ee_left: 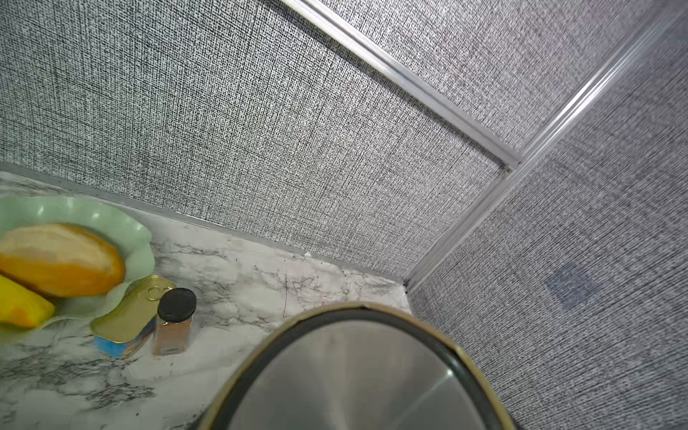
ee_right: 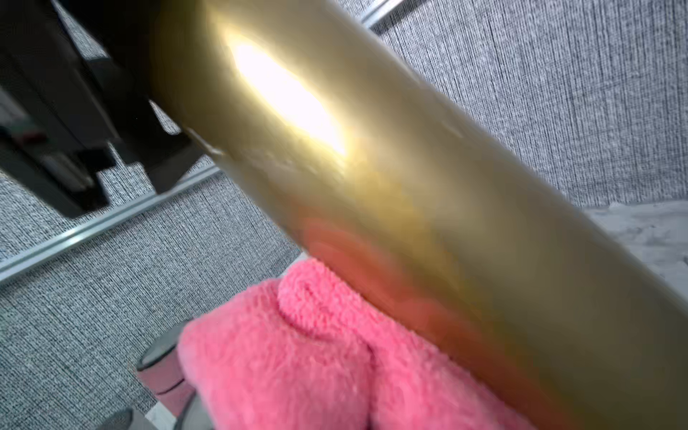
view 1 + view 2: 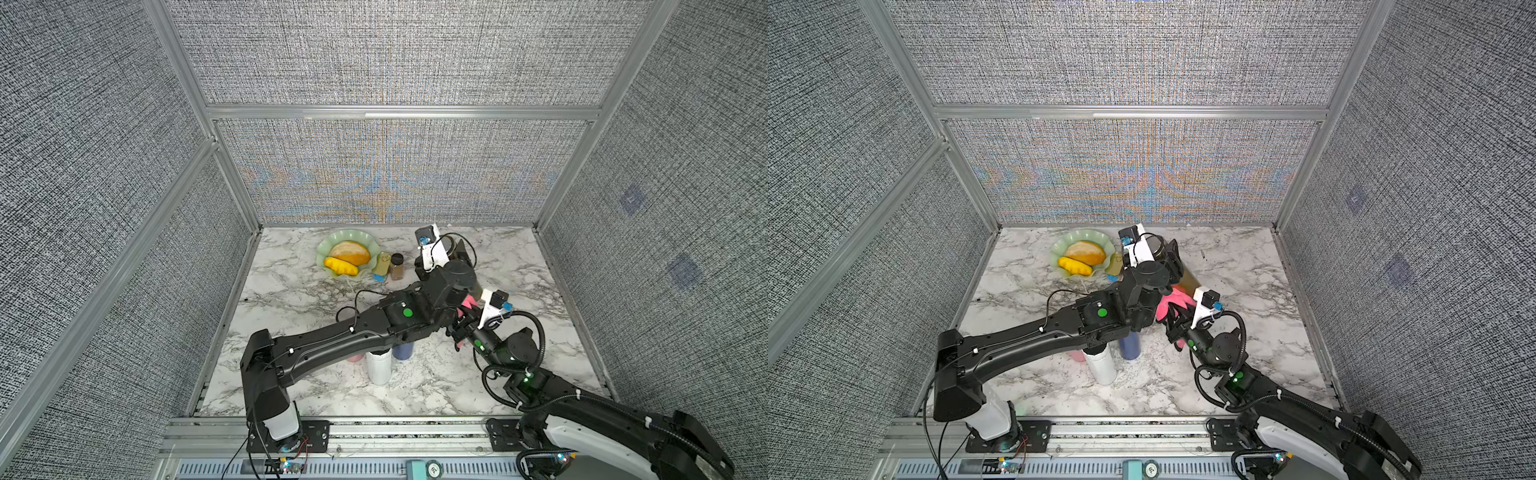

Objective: Wipe the surface of the thermos
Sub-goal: Wipe the dirt from the surface of the thermos.

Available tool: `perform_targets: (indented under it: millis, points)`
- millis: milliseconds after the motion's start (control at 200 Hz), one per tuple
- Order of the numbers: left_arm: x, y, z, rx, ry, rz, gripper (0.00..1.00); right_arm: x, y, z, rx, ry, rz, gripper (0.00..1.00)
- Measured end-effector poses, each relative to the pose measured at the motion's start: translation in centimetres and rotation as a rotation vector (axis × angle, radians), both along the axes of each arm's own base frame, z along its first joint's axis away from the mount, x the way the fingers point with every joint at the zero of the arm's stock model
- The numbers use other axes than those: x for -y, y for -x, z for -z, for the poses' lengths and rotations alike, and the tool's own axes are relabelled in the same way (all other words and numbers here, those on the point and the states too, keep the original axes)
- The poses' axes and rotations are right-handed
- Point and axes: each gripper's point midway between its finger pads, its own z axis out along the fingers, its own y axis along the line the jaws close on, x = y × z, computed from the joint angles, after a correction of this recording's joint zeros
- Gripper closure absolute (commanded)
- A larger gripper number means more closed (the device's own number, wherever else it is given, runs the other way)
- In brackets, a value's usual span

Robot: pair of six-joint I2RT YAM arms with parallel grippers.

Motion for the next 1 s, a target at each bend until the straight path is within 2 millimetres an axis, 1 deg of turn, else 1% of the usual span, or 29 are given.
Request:
perform_targets:
  millis: [55, 115, 155, 215, 270, 315, 415, 450, 480, 515, 585, 655, 700, 730, 765, 800, 830, 880, 945, 1001]
  points:
    - [0.2, 0.1, -0.4, -0.007, 0.028, 0.01, 1.0, -0.6, 0.3, -2.2, 0.042, -0.016, -0.009, 1.0]
    - [0.5, 0.2, -0.6, -0.013, 0.044, 0.028, 1.0, -0.9, 0.4, -3.9, 0.074, -0.021, -0.011, 1.0]
    - [0.6, 0.3, -0.8, -0.016, 0.057, 0.033, 1.0, -1.1, 0.3, -4.3, 0.084, -0.017, -0.006, 1.0]
    - [0.6, 0.2, -0.8, -0.028, 0.078, 0.033, 1.0, -1.3, 0.0, -4.4, 0.091, -0.004, 0.003, 1.0]
    - [0.6, 0.2, -0.6, -0.049, 0.09, 0.028, 1.0, -1.4, -0.2, -3.7, 0.091, 0.013, 0.014, 1.0]
    - [0.7, 0.3, -0.2, -0.073, 0.104, 0.029, 1.0, -1.2, -0.4, -2.6, 0.081, 0.025, 0.03, 1.0]
    - [1.1, 0.6, 0.7, -0.12, 0.115, 0.05, 1.0, 0.3, -0.7, 2.0, 0.014, 0.086, 0.1, 1.0]
    - [1.1, 0.8, 0.9, -0.13, 0.116, 0.05, 1.0, 0.9, -0.8, 3.1, -0.003, 0.1, 0.127, 1.0]
    - [1.2, 0.8, 1.0, -0.139, 0.121, 0.049, 1.0, 1.4, -0.7, 3.6, -0.01, 0.104, 0.144, 1.0]
    - [1.3, 0.9, 1.0, -0.148, 0.133, 0.048, 1.0, 1.9, -0.7, 3.7, -0.012, 0.1, 0.16, 1.0]
    - [1.5, 0.9, 0.8, -0.164, 0.158, 0.049, 1.0, 2.4, -0.7, 3.0, -0.002, 0.079, 0.18, 1.0]
    - [1.6, 0.8, 0.3, -0.169, 0.19, 0.044, 1.0, 2.3, -0.7, 1.3, 0.015, 0.06, 0.185, 1.0]
    - [1.7, 0.8, 0.0, -0.173, 0.21, 0.039, 1.0, 1.8, -0.7, -0.3, 0.032, 0.049, 0.176, 1.0]
    - [1.7, 0.7, 0.2, -0.18, 0.206, 0.036, 1.0, 1.4, -0.7, -1.7, 0.05, 0.032, 0.166, 1.0]
    - [1.9, 0.7, 0.3, -0.186, 0.212, 0.034, 1.0, 0.8, -0.6, -2.8, 0.064, 0.026, 0.149, 1.0]
    - [2.0, 0.7, 0.5, -0.193, 0.211, 0.033, 1.0, 0.2, -0.6, -3.5, 0.071, 0.027, 0.135, 1.0]
    - [2.1, 0.7, 0.8, -0.2, 0.205, 0.03, 1.0, -0.2, -0.7, -3.7, 0.073, 0.032, 0.129, 1.0]
    - [2.0, 0.6, 1.3, -0.212, 0.187, 0.017, 1.0, -0.8, -1.0, -3.5, 0.065, 0.048, 0.124, 1.0]
    - [1.8, 0.4, 1.9, -0.231, 0.173, -0.011, 1.0, -1.1, -1.4, -2.8, 0.054, 0.065, 0.129, 1.0]
    - [1.8, 0.4, 2.6, -0.256, 0.16, -0.024, 1.0, -0.8, -1.4, -1.6, 0.048, 0.071, 0.146, 1.0]
